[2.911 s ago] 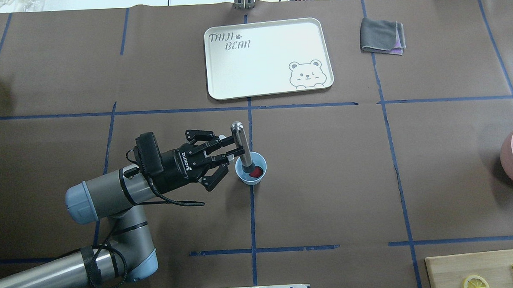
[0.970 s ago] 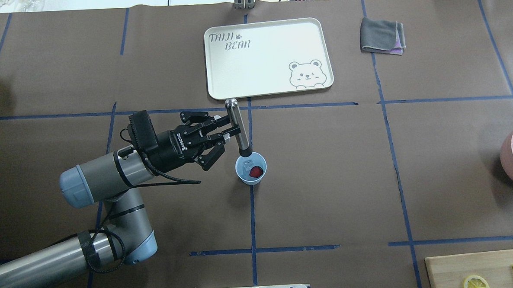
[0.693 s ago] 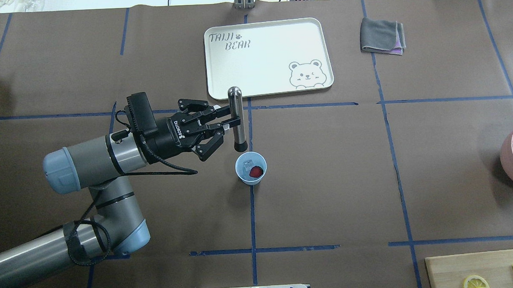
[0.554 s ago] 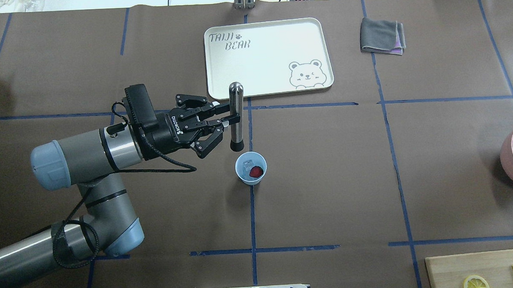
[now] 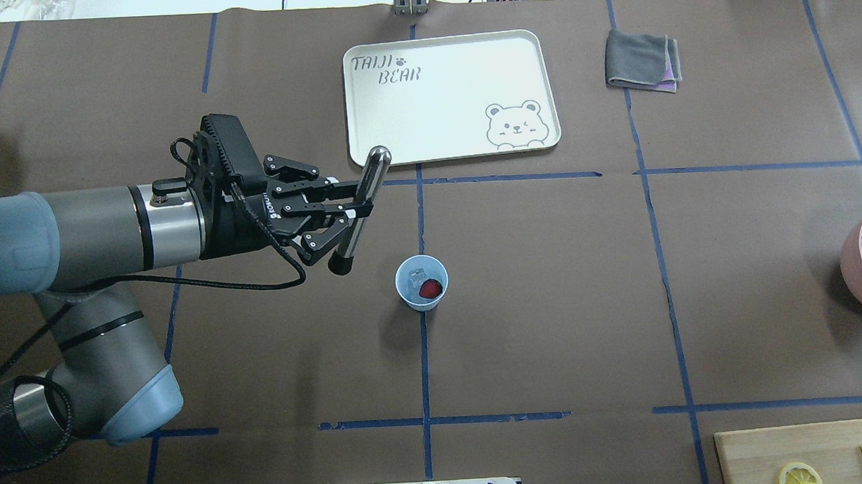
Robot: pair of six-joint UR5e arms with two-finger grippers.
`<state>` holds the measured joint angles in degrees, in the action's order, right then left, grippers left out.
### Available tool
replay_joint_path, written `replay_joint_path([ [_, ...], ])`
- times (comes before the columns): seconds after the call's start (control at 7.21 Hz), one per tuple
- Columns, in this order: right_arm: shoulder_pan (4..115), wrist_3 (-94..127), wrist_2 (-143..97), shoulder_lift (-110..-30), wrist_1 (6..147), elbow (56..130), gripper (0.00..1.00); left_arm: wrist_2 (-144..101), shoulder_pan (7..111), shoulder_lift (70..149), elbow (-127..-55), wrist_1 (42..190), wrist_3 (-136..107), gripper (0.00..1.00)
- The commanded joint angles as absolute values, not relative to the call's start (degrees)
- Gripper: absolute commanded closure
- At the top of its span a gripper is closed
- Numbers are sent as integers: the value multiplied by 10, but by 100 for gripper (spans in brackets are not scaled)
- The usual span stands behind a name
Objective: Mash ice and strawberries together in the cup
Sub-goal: 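Lift the pestle out of the cup and carry it back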
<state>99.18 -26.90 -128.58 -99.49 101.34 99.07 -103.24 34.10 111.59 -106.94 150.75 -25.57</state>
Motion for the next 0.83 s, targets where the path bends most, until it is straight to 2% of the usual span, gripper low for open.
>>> replay_joint_path([
  [0.0,992,-269,-1286,-995,1013,991,0,-1116,399,1108,-1123,1319,-255,100],
  [0.28,991,-269,-1287,-995,1013,992,0,-1217,500,1097,-1139,1191,-248,100],
  [0.42,992,-269,-1287,-995,1013,994,0,-1238,536,1070,-1144,1173,-226,100],
  [0.69,995,-269,-1287,-995,1013,997,0,-1261,596,1056,-1153,1027,-94,100],
])
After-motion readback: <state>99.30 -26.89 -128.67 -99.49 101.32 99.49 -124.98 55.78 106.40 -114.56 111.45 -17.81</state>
